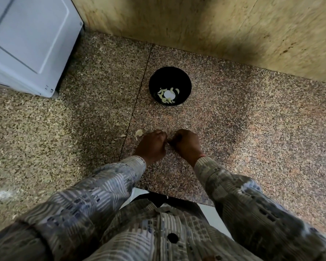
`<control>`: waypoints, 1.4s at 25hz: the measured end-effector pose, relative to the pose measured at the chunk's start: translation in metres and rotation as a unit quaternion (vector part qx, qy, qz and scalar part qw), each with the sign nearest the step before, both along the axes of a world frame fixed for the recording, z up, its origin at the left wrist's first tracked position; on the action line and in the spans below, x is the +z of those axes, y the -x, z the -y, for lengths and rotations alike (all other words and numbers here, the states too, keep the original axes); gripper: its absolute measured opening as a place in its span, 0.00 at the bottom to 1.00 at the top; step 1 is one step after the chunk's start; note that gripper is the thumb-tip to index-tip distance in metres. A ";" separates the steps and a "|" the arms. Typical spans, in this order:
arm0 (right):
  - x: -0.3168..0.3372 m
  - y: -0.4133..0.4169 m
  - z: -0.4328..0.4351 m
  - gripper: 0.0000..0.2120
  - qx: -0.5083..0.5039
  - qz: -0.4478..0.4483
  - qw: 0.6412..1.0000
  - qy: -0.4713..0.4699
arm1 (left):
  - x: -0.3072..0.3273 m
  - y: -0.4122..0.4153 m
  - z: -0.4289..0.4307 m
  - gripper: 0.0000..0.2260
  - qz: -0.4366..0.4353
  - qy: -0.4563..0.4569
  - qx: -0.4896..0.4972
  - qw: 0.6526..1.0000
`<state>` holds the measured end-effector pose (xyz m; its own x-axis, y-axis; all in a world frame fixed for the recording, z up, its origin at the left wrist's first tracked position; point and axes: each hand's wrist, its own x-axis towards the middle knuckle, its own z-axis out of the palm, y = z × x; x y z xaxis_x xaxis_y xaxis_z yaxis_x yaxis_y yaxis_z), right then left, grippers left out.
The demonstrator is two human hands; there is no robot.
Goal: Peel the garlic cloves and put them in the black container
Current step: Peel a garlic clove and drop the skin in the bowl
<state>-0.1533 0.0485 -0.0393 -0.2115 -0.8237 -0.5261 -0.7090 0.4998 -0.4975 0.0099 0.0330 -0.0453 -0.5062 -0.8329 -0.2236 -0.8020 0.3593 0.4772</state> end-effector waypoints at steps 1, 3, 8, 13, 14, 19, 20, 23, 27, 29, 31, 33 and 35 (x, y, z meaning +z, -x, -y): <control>0.001 0.001 -0.001 0.10 0.023 -0.005 1.000 0.002 | 0.001 0.000 0.000 0.05 0.001 0.002 0.000 1.000; 0.003 0.001 -0.003 0.09 0.005 0.000 1.000 0.004 | 0.002 0.001 -0.001 0.05 -0.001 0.002 0.005 1.000; 0.011 -0.007 -0.006 0.07 -0.002 0.014 1.000 0.016 | 0.005 0.000 0.000 0.04 -0.018 -0.032 0.042 0.998; 0.036 0.009 -0.021 0.05 -0.096 0.192 0.975 0.055 | 0.031 0.002 -0.010 0.04 -0.124 -0.121 0.172 0.970; 0.047 0.009 -0.025 0.06 -0.119 0.233 0.963 0.063 | 0.041 0.005 -0.015 0.04 -0.182 -0.171 0.233 0.940; 0.091 0.027 -0.034 0.07 0.046 0.204 0.953 0.221 | 0.094 0.026 -0.031 0.07 -0.460 -0.478 0.488 0.567; 0.100 0.030 -0.035 0.06 0.065 0.189 0.951 0.236 | 0.101 0.030 -0.036 0.07 -0.464 -0.449 0.484 0.591; 0.135 0.037 -0.035 0.03 -0.109 0.351 0.923 0.115 | 0.120 0.033 -0.053 0.04 -0.321 -0.034 0.285 0.902; 0.174 0.045 -0.039 0.03 -0.261 0.570 0.778 -0.044 | 0.158 0.039 -0.054 0.02 -0.174 0.252 0.061 0.950; 0.182 0.049 -0.043 0.03 -0.176 0.516 0.831 0.107 | 0.184 0.054 -0.056 0.05 -0.346 0.033 0.277 0.896; 0.189 0.054 -0.046 0.04 -0.060 0.452 0.853 0.253 | 0.209 0.068 -0.058 0.05 -0.545 -0.291 0.417 0.667; 0.201 0.061 -0.049 0.05 -0.024 0.463 0.837 0.293 | 0.225 0.074 -0.061 0.05 -0.612 -0.360 0.434 0.554; 0.215 0.066 -0.051 0.06 -0.044 0.512 0.818 0.258 | 0.237 0.079 -0.071 0.05 -0.628 -0.289 0.401 0.601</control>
<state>-0.2194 0.0995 0.1755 0.0506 -0.9974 -0.0514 0.2385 0.0621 -0.9691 -0.0692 0.1040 0.1918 -0.0648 -0.8888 -0.4537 0.5158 -0.4190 0.7472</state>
